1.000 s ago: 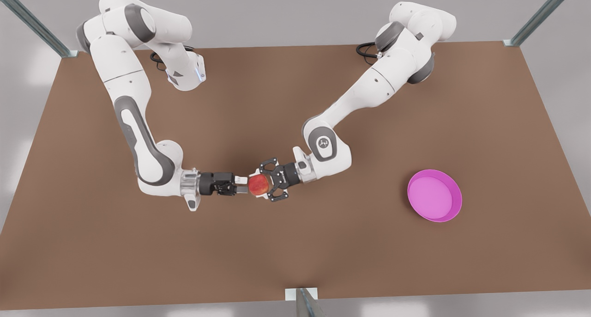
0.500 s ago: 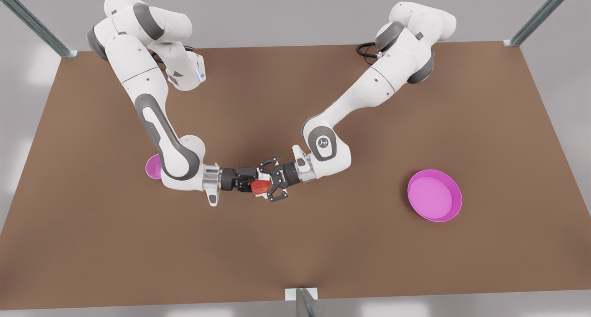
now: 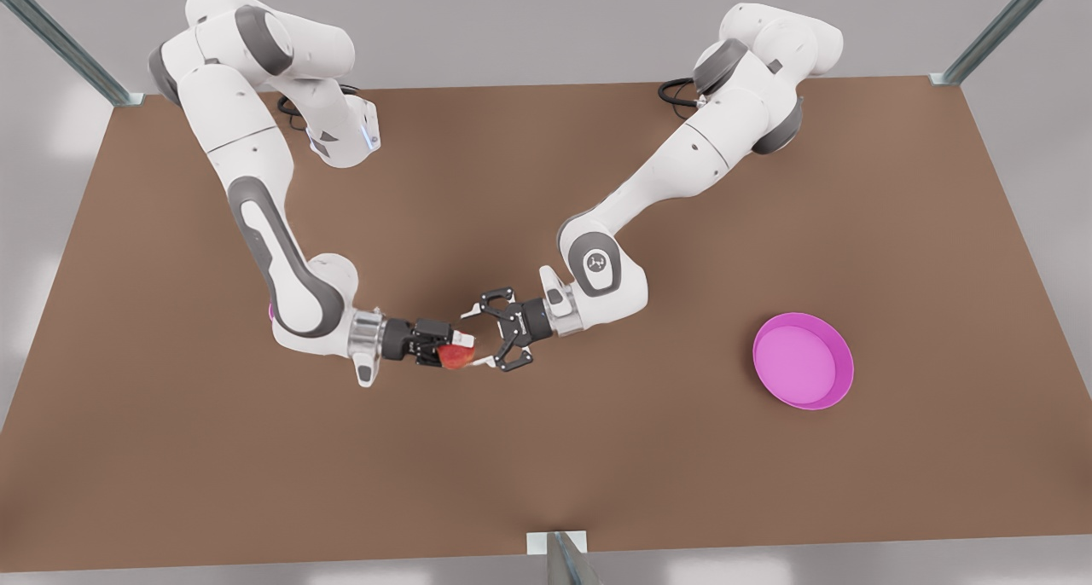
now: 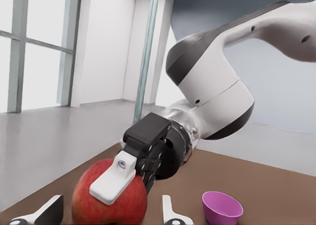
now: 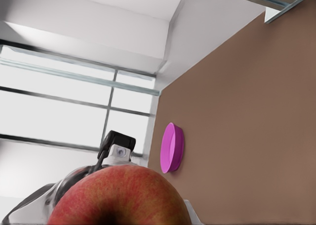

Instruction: Use the left arm to pick up the apple from the plate, transfer it to the gripper of the right arm, and then use the right arm to place it into the bowl

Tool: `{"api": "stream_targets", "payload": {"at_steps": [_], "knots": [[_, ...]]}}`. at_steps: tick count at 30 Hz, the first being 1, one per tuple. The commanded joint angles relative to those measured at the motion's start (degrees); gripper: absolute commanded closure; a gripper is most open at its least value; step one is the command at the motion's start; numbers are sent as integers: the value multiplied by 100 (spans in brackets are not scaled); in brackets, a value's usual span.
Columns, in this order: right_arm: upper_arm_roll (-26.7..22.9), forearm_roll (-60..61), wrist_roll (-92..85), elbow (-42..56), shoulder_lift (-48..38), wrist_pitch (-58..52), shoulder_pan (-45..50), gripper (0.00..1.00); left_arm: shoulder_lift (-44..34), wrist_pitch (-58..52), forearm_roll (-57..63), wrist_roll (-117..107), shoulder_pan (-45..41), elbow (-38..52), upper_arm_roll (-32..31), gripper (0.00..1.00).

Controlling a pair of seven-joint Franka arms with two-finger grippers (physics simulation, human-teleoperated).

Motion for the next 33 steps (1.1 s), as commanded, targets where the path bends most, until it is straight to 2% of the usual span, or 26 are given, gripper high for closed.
{"api": "stream_targets", "payload": {"at_steps": [1,3,5,7,8,10,13,15,18,19,20,21,24,28,33], "knots": [[6,-275,-456,-230,-114,-222,-212,43,-10,-20,4,132,-1,3,-3,0],[6,-389,-570,-494,-264,-213,-344,43,-10,-20,4,132,-1,3,6,1],[6,-1091,-614,-731,-378,-476,-810,43,-124,-38,196,-605,253,-172,41,0],[6,-2129,-605,-766,-466,-679,-1249,43,-827,-178,1548,-2494,965,-1534,41,0],[6,-2577,-605,-758,-501,-679,-1443,43,-898,-388,2594,-3355,1290,-1799,50,0],[6,-3429,-605,-758,-545,-854,-1794,43,-1020,-1811,5204,-5737,1888,-1790,112,0],[6,-4748,-623,-749,-633,-1109,-2190,43,-2040,-5502,8263,-8656,3294,-1351,94,0],[6,-5477,-614,-740,-791,-1136,-2357,43,-2549,-7103,10161,-9368,3382,-877,85,0],[-20,-6496,-623,-731,-818,-1144,-2682,43,-3411,-7271,10823,-10702,3655,-770,463,0],[-11,-6892,-701,-705,-853,-1144,-2726,43,-3717,-7245,10762,-11555,3481,-814,855,0],[-11,-7051,-921,-705,-862,-1144,-2761,43,-4287,-7079,9975,-11628,2358,-1156,2460,0],[-11,-7244,-1071,-714,-923,-1153,-2753,43,-4790,-6745,9751,-11628,1950,-1596,3073,0],[103,-7763,-1238,-723,-1169,-1416,-2753,43,-5046,-6533,9996,-11593,2135,-1693,3109,0],[129,-7974,-1440,-1108,-1476,-1426,-2753,43,-4853,-6559,9971,-12190,2021,-1588,3082,0],[129,-8141,-1713,-1777,-1591,-740,-2761,43,-4817,-6577,9971,-12410,1906,-1588,3074,0]]}}
